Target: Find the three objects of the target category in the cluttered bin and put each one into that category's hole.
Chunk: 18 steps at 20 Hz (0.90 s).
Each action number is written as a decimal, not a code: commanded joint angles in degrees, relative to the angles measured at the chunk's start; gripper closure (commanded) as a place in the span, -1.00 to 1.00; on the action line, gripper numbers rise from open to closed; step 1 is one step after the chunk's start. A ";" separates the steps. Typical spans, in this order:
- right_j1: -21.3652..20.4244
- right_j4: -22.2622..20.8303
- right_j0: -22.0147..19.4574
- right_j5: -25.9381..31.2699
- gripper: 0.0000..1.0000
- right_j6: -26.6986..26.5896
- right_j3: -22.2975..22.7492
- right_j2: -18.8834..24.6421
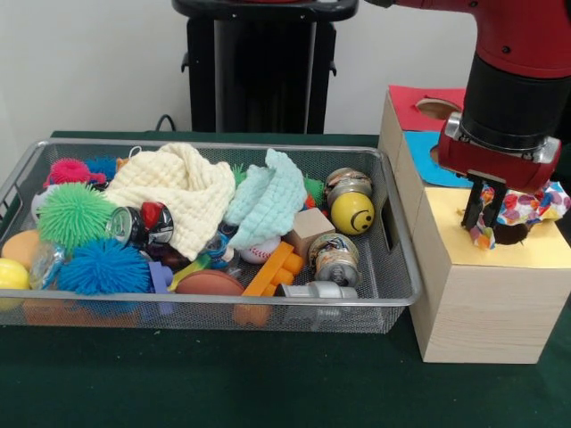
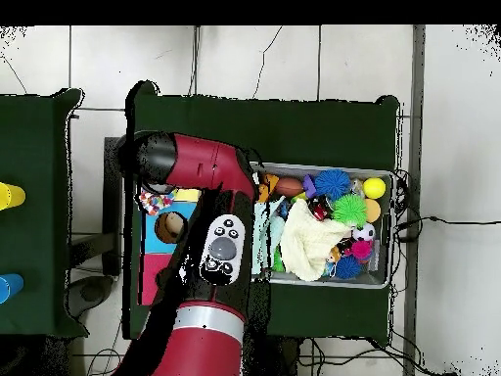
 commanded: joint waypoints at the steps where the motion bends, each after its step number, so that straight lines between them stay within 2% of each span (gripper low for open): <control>1: 4.48 0.06 -0.33 2.73 1.00 8.17 5.09 5.99; 13: 3.48 -0.58 0.08 4.52 1.00 8.03 4.40 5.15; 18: 3.60 -0.83 0.28 2.85 1.00 7.82 4.68 5.09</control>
